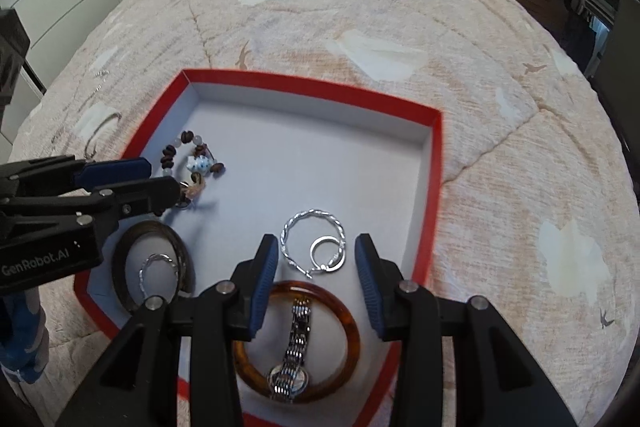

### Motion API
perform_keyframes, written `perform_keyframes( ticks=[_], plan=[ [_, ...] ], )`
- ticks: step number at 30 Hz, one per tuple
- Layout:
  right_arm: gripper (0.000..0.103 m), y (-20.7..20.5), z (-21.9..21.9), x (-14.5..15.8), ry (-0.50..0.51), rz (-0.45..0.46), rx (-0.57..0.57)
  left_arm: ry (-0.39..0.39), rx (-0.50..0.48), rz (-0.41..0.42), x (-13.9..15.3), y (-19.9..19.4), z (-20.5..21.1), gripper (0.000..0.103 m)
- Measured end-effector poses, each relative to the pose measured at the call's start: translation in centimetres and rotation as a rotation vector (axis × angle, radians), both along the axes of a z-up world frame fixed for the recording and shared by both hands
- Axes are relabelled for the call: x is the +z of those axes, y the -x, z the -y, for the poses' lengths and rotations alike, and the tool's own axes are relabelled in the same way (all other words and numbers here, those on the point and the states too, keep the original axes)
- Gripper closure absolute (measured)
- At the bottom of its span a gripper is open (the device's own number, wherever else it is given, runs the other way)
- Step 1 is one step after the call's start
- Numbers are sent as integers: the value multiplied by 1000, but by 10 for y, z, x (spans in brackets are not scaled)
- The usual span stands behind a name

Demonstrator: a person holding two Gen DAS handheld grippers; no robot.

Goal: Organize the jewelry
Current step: 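Carry bracelet and hoop into the red box and open both tools, then withdraw both tools and reach toward the silver chain and bird bangle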

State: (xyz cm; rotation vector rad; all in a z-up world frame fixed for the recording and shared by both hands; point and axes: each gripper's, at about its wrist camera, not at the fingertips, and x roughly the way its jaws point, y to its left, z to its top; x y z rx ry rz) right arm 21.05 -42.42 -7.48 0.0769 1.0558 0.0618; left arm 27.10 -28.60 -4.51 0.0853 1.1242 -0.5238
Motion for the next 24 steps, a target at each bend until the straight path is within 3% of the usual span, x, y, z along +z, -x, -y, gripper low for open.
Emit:
perform_keyframes(
  ticks=[2,12,17,24],
  plan=[
    [63,9,3,11,-5,23,-14,3,5,15,8,5,-3,52],
    [62,63,4,74,-35,128,-67,26,30,99,67,50,-31,51],
    [62,88,-14,110,-46,193,-58,-4,67,160,98,79,-61,51],
    [62,123,-54,142,-49,250,-9,-55,154,254,132,126,-109,41]
  ],
)
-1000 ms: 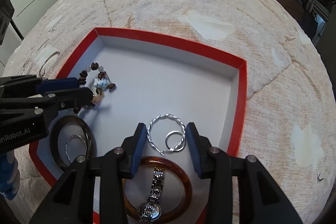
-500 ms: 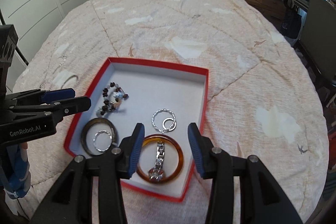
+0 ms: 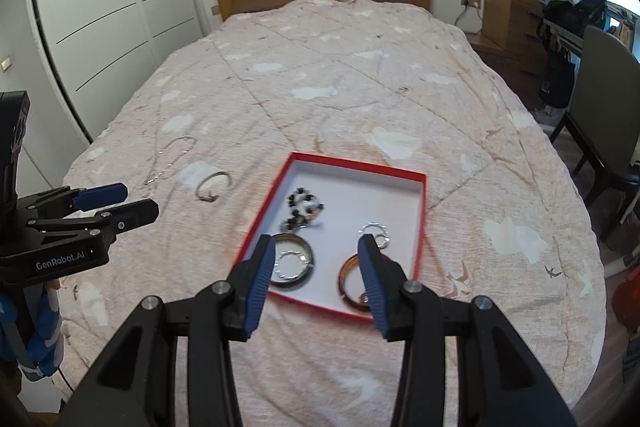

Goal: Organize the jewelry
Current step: 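Withdraw both tools and reach toward the silver chain and bird bangle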

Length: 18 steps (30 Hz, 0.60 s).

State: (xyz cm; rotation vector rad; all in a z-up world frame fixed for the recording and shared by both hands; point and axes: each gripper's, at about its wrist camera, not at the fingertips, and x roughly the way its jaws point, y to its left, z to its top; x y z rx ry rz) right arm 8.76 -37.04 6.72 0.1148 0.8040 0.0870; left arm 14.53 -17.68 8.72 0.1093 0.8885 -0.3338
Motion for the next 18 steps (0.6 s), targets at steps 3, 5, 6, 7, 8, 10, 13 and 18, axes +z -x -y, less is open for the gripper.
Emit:
perform_keyframes(
  ticks=[3,5,6,7,8,10,13,18],
  plan=[
    [62,13,-16,7,-2,16,18,-4,38,47,13,19,-18,38],
    [62,22,-26,11,3,24,27,2,58,73,20,31,-29,36],
    [62,26,-30,13,5,29,30,4,65,86,24,36,-33,35],
    [62,29,-33,16,5,33,32,4,70,100,28,41,-37,35],
    [62,33,-36,18,5,37,32,4,75,116,32,47,-40,34],
    [62,40,-41,22,6,46,33,12,84,145,39,58,-47,33],
    [62,50,-48,29,11,59,36,15,106,185,47,72,-55,32],
    [61,60,-58,39,16,75,41,24,149,231,54,87,-69,32]
  ],
)
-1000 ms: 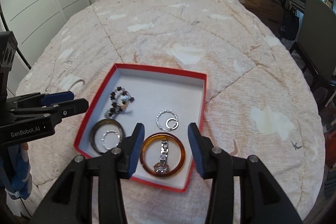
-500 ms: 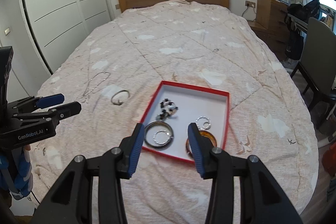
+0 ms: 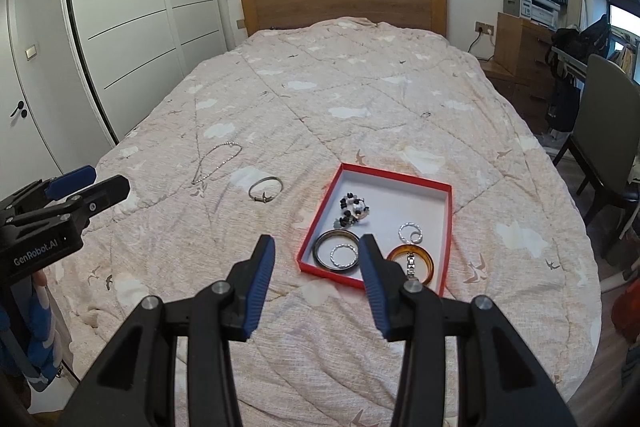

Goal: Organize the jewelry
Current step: 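Withdraw both tools and reach toward the silver chain and bird bangle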

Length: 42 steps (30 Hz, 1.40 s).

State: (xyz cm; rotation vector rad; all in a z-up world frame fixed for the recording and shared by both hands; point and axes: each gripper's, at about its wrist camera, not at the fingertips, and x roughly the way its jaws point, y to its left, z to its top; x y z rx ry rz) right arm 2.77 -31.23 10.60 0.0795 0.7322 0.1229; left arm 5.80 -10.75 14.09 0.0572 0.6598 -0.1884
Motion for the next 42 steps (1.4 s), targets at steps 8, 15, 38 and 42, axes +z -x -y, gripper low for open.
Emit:
perform_keyframes(
  ticks=[8,15,38,42],
  plan=[
    [61,-4,-23,7,16,11,35,12,58,29,2,3,-22,32],
    [61,-17,-40,8,18,8,76,13,94,27,-2,-9,-37,32],
    [61,-123,-63,93,53,118,157,-32,216,107,78,-141,-100,32],
    [61,-158,-68,105,55,147,165,-59,246,118,89,-179,-114,32]
  ],
)
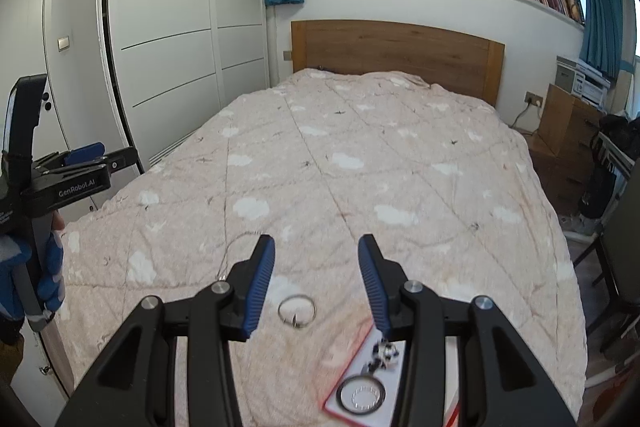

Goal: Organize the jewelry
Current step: 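Withdraw both tools and reach toward the silver chain and bird bangle, then grasp the silver chain with left tool while right tool grasps bird bangle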

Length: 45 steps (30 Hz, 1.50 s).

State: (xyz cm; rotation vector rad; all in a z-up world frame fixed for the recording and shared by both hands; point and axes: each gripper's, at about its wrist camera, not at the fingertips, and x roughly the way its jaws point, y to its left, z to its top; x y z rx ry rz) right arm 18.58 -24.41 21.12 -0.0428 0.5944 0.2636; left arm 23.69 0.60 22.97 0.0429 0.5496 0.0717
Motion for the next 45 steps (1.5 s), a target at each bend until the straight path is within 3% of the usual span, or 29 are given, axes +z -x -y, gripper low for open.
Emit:
perform_keyframes(
  ticks=[6,19,27,37,45],
  plan=[
    [61,-46,-5,-27,-2,-18,19,26,37,-33,-33,-36,-17,24],
    [61,-118,-21,-177,-40,-284,76,52,9,-297,-186,-101,-22,23],
    [61,-140,-34,-244,-56,-405,106,66,-37,-428,-262,-121,-9,23],
    [61,-156,-38,-291,-69,-492,105,76,-72,-500,-309,-132,-5,21],
    [61,-168,-45,-306,-37,-552,114,134,-51,-515,-323,-146,-14,23]
  ],
)
